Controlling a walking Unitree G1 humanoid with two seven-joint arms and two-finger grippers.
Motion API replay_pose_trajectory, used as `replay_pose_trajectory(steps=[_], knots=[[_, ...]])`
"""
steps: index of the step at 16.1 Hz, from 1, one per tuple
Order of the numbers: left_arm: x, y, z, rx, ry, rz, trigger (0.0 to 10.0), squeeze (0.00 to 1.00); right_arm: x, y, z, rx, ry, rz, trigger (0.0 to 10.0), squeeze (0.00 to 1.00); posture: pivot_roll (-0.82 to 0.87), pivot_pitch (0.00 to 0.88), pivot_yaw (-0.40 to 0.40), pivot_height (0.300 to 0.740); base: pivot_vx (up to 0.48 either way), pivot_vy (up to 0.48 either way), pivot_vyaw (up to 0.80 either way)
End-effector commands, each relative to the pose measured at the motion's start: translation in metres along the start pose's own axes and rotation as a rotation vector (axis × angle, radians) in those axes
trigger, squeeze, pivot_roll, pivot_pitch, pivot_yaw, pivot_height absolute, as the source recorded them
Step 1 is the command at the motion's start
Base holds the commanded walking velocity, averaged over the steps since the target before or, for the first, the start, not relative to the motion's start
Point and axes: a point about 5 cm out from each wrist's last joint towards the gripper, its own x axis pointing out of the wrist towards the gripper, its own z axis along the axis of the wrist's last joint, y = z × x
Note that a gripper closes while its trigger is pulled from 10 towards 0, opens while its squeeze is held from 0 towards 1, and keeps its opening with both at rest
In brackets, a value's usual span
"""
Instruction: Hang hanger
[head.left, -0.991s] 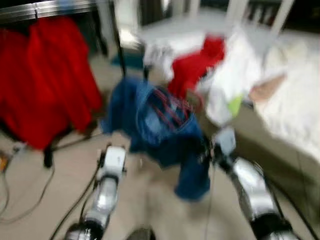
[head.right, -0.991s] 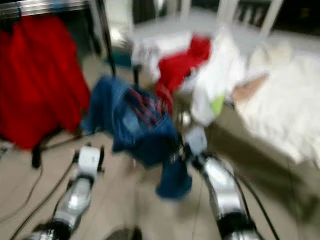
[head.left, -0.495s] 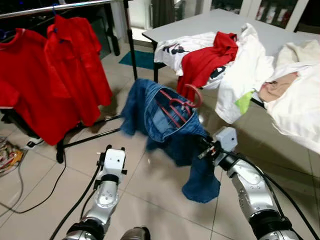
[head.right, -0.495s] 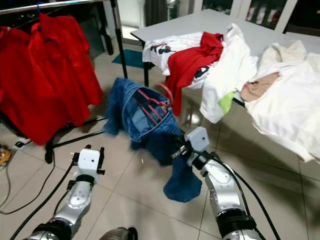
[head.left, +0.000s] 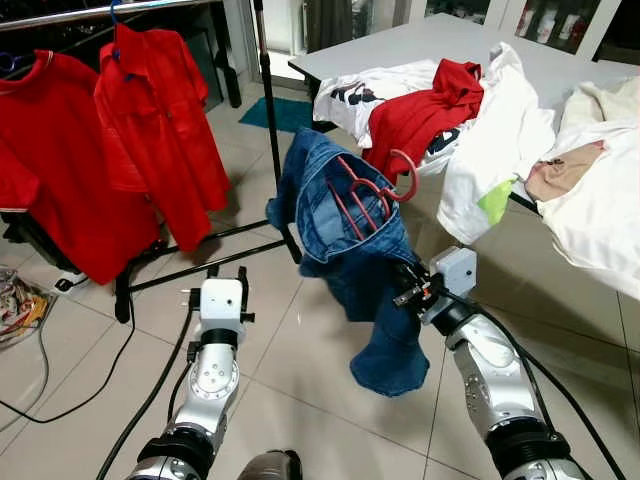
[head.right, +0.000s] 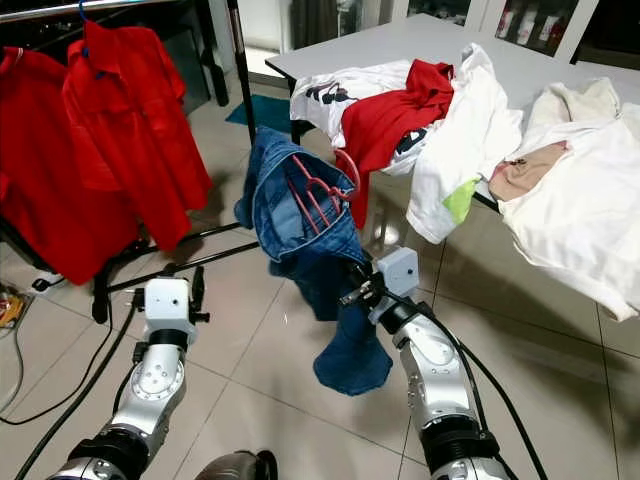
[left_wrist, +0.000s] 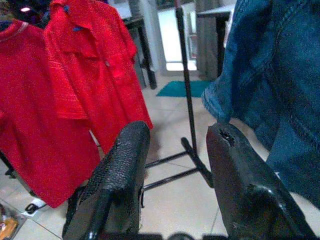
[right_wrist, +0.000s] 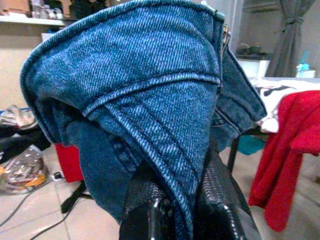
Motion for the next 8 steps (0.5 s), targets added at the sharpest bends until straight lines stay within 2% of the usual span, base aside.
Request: replay_pose_trajectory(steps=[1, 4, 8], knots=[[-0.0001, 0.0076, 0.0018, -0.014, -0.012, 0.051, 10.0, 0.00, 0.0084, 0.0015, 0.0162, -0.019, -0.086, 0.028, 10.0, 0.00, 0.05, 0.000, 0.065, 0.740, 0.000, 0.000, 0.00], [-0.0022, 0.0125, 0.0023, -0.010, -0.017, 0.069, 10.0, 0.00, 0.0107, -0.0006, 0.0215, -0.004, -0.120, 0.019, 10.0, 0.00, 0.05, 0.000, 0.064, 0.740, 0.000, 0.000, 0.00], [-0.0041, 0.0121, 0.0016, -0.014, -0.010, 0.072, 10.0, 0.00, 0.0061, -0.0011, 0.0177, -0.016, -0.101, 0.025, 10.0, 0.00, 0.06, 0.000, 0.059, 0.740, 0.000, 0.000, 0.00]])
